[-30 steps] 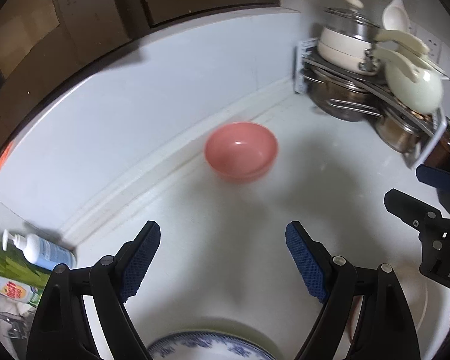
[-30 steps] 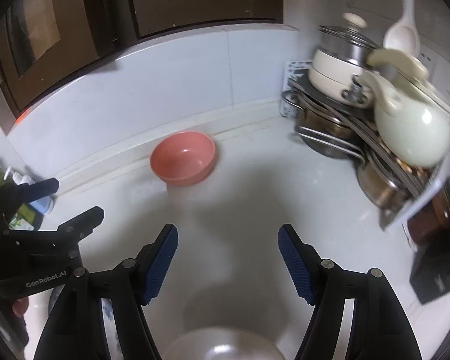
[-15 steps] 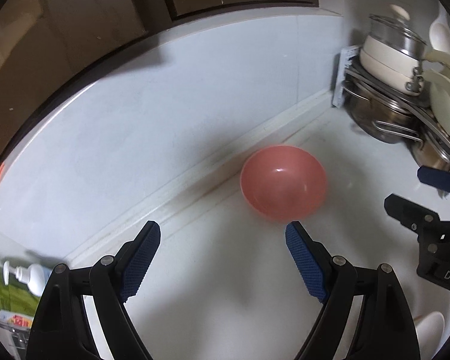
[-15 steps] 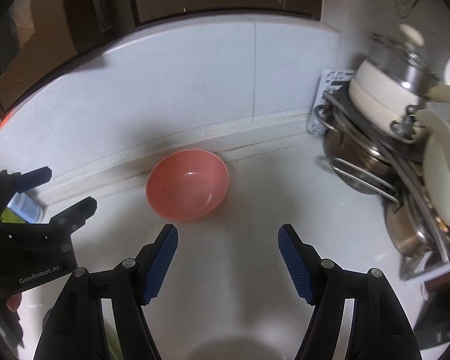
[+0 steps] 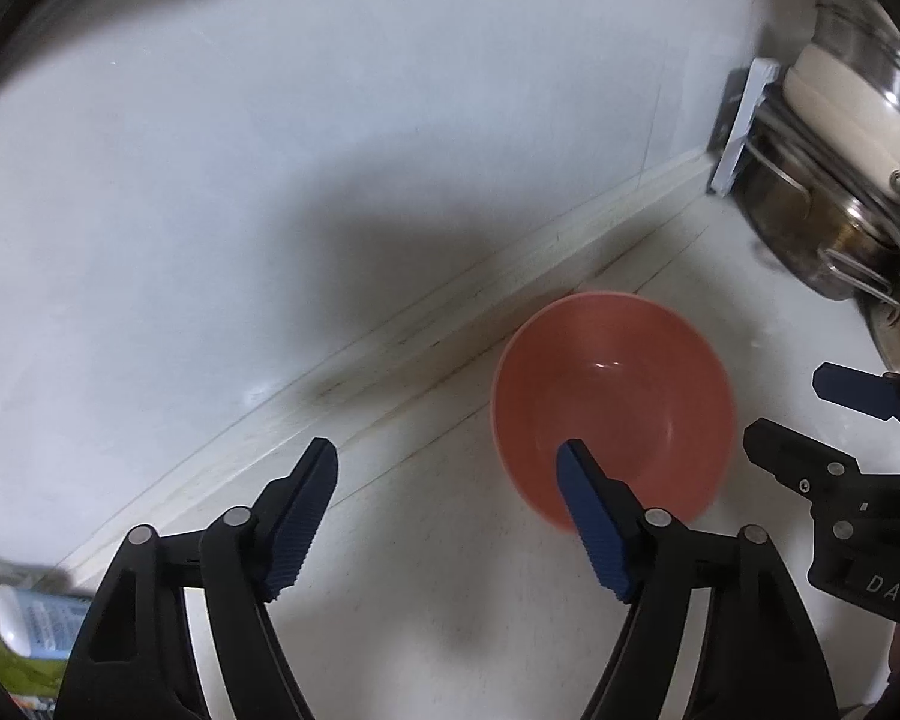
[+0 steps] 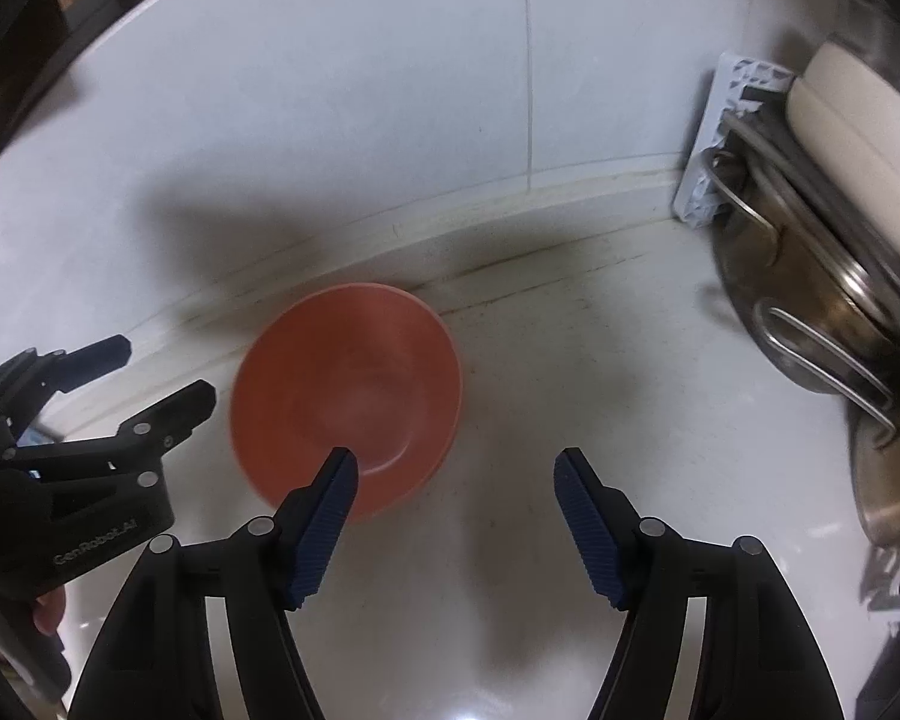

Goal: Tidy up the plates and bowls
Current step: 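Move both tools to the rim of the pink bowl, then close both grippers on the pink bowl rim, then lift and carry the pink bowl with both grippers over the white bowl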

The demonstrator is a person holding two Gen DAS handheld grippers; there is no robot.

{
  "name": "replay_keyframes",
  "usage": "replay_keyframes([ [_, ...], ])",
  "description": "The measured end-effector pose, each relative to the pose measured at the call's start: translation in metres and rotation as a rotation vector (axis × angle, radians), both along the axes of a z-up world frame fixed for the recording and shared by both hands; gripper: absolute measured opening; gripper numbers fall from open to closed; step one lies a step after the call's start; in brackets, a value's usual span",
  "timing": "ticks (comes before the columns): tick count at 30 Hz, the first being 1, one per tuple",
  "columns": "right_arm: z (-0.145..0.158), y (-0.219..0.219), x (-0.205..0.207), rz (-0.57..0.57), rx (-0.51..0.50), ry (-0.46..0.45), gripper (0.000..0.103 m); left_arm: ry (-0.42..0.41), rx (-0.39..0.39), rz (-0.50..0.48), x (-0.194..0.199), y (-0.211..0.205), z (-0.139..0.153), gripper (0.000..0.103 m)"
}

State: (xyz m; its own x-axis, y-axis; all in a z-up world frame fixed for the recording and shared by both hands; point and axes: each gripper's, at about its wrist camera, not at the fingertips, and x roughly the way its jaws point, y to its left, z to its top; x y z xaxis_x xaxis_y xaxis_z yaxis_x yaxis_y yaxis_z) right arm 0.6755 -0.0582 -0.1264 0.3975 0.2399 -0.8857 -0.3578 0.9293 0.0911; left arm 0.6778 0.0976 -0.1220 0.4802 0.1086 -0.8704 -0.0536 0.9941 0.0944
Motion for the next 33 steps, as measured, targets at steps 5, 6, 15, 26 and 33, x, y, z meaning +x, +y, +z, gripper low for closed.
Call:
replay_keyframes([
  [5,-0.016,0.008,0.011,0.005,-0.009,0.04,0.055,0.031,-0.016,-0.004,0.019,-0.005,-0.021,0.072],
  [6,-0.019,0.009,0.012,0.005,-0.009,0.051,0.052,0.039,-0.012,-0.006,0.022,-0.006,-0.025,0.068],
  [15,-0.034,0.013,0.015,0.014,-0.004,0.111,0.03,0.099,-0.023,-0.035,0.035,-0.013,-0.044,0.039],
  [26,-0.029,0.012,0.012,0.017,0.008,0.089,0.017,0.123,-0.078,-0.041,0.035,-0.02,-0.043,0.011],
  [33,-0.004,0.002,-0.003,0.009,0.027,0.073,0.017,0.088,-0.097,-0.04,0.013,-0.021,-0.012,0.011],
])
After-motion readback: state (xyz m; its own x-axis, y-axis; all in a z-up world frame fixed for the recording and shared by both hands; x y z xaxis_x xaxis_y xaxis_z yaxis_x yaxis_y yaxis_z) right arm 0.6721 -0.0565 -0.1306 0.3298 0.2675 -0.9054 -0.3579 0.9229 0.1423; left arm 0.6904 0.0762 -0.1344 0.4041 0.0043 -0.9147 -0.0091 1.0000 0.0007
